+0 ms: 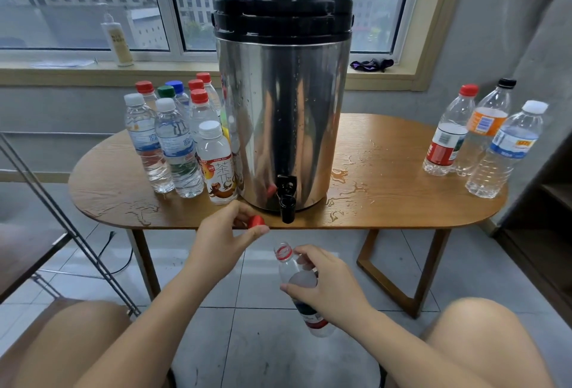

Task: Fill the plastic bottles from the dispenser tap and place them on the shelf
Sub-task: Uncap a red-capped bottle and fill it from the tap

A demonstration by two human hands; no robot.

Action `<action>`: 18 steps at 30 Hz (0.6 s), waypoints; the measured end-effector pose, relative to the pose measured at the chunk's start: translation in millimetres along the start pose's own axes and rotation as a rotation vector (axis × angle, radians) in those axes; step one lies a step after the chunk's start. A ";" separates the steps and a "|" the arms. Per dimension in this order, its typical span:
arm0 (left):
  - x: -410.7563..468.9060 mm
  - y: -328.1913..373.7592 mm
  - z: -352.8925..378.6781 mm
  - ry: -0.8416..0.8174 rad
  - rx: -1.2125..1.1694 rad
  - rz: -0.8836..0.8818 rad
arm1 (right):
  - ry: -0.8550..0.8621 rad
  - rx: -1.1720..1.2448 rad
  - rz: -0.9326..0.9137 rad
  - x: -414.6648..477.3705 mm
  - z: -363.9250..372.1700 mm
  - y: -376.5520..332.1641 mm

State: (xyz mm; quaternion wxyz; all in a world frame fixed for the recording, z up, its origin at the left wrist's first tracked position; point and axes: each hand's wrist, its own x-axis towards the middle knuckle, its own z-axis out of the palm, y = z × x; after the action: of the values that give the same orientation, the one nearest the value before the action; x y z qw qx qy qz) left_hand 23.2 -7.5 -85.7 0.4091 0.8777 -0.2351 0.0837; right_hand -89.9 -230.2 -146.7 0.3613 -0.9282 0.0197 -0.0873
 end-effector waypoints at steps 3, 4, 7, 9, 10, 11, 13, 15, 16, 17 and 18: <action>10.8 -10.1 -4.6 0.053 0.106 0.011 | -0.006 0.011 0.018 0.4 0.5 0.4; 13.8 -13.6 -5.9 0.067 0.129 0.009 | -0.010 0.013 0.023 0.6 0.5 0.2; 20.6 -23.8 -5.7 0.083 0.203 -0.009 | -0.016 0.019 0.038 1.8 0.8 -0.4; 22.7 -28.0 -4.4 0.066 0.217 -0.030 | -0.016 0.022 0.053 2.3 -0.2 -1.8; 23.1 -29.7 -3.7 0.065 0.211 -0.032 | -0.016 0.026 0.064 2.5 -1.1 -2.6; 23.3 -30.7 -3.5 0.068 0.207 -0.031 | -0.017 0.033 0.076 2.5 -1.8 -3.5; 23.6 -32.3 -3.4 0.066 0.205 -0.027 | -0.011 0.046 0.096 2.7 -2.7 -4.5; 22.2 -31.0 -4.1 0.064 0.195 -0.020 | -0.004 0.057 0.107 3.0 -3.2 -5.4; 21.3 -29.7 -4.8 0.066 0.189 -0.019 | -0.002 0.063 0.112 3.2 -3.3 -5.7; 21.1 -28.4 -5.7 0.075 0.177 -0.017 | -0.001 0.067 0.117 3.4 -3.1 -5.7; 20.6 -25.5 -6.8 0.089 0.154 -0.015 | 0.000 0.070 0.121 3.6 -2.9 -5.7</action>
State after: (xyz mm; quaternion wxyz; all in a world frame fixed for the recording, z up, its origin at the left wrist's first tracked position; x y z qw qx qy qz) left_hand 53.8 4.7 -91.6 0.3510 0.9038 -0.2028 0.1373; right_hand -87.0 -228.3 -140.3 0.3980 -0.9122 0.0727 -0.0657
